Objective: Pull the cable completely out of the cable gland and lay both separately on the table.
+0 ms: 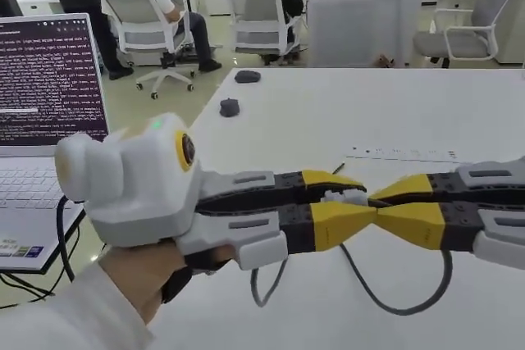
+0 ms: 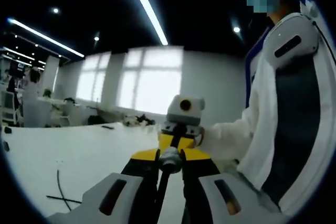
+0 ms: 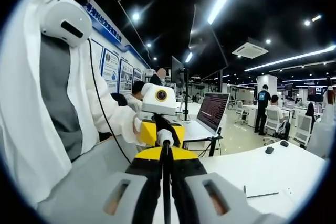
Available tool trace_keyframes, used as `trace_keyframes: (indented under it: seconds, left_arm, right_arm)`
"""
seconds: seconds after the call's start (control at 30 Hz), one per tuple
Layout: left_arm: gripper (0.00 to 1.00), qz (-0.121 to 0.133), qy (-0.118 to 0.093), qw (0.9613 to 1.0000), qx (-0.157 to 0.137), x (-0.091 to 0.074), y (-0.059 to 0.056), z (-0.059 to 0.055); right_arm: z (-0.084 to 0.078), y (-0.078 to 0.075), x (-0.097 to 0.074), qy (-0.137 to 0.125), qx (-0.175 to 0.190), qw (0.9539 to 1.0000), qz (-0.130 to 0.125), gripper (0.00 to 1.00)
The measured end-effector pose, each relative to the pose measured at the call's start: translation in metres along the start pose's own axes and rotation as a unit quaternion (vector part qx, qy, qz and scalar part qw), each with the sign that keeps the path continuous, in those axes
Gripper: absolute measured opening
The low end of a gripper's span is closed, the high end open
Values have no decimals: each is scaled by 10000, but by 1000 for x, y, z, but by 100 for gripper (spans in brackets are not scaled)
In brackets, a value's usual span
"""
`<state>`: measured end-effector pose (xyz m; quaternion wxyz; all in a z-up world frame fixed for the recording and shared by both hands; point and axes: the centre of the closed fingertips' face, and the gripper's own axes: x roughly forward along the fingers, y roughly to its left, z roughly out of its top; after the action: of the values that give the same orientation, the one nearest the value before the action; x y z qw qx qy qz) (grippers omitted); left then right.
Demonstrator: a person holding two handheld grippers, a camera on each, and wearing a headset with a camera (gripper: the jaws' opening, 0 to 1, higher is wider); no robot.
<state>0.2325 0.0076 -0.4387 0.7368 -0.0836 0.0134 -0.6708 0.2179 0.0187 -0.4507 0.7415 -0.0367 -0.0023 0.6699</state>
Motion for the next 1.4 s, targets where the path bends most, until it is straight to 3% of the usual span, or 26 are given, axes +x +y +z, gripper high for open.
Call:
trace_keyframes:
  seconds: [0.1,0.2,0.37,0.5,0.7,0.83,0.9,1.0,1.07,1.13,1.23,1.33,1.4]
  left_arm:
    - [16,127,91,9999,18,0,0,-1]
    - [16,150,152,9993,-312,-3,2,-3]
    - [16,230,224,9989,-341,-10,4,-7]
    - [16,299,224,9983,-447,-20,6,-9]
    - [16,201,315,9984,-427,-26,3,-9]
    - [16,185,265,9982,-514,-32,5,-6]
    - [16,172,197,9980,-576,-35,4,-4]
    - [16,94,159,9982,-572,-37,-1,-1]
    - [16,31,268,9986,-452,-37,-4,-7]
    - [16,-58,263,9984,-493,-36,-7,-11]
    - [16,-115,312,9983,-481,-34,-10,-18]
    - [16,-122,338,9983,-454,-33,-11,-22]
    - [16,-96,359,9983,-440,-32,-10,-22]
  right_arm:
    - [-1,0,1,142,-5,9999,-28,2]
    - [-8,1,3,474,-271,9985,-53,2]
    - [-14,-1,0,627,-276,9975,-175,2]
    - [-26,-5,-10,993,-452,9933,-382,2]
    - [-35,-3,-16,1222,-544,9896,-526,2]
    - [-53,-6,-23,1615,-509,9822,-816,2]
    - [-66,-6,-32,1903,-469,9754,-1011,2]
    - [-74,-2,-39,2029,-426,9714,-1155,2]
    - [-75,3,-39,1975,-411,9719,-1216,2]
    - [-80,7,-40,2069,-419,9692,-1266,2]
    - [-88,10,-42,2271,-390,9633,-1375,2]
    - [-93,11,-45,2345,-101,9596,-1550,3]
    - [-93,8,-47,2440,-170,9548,-1688,3]
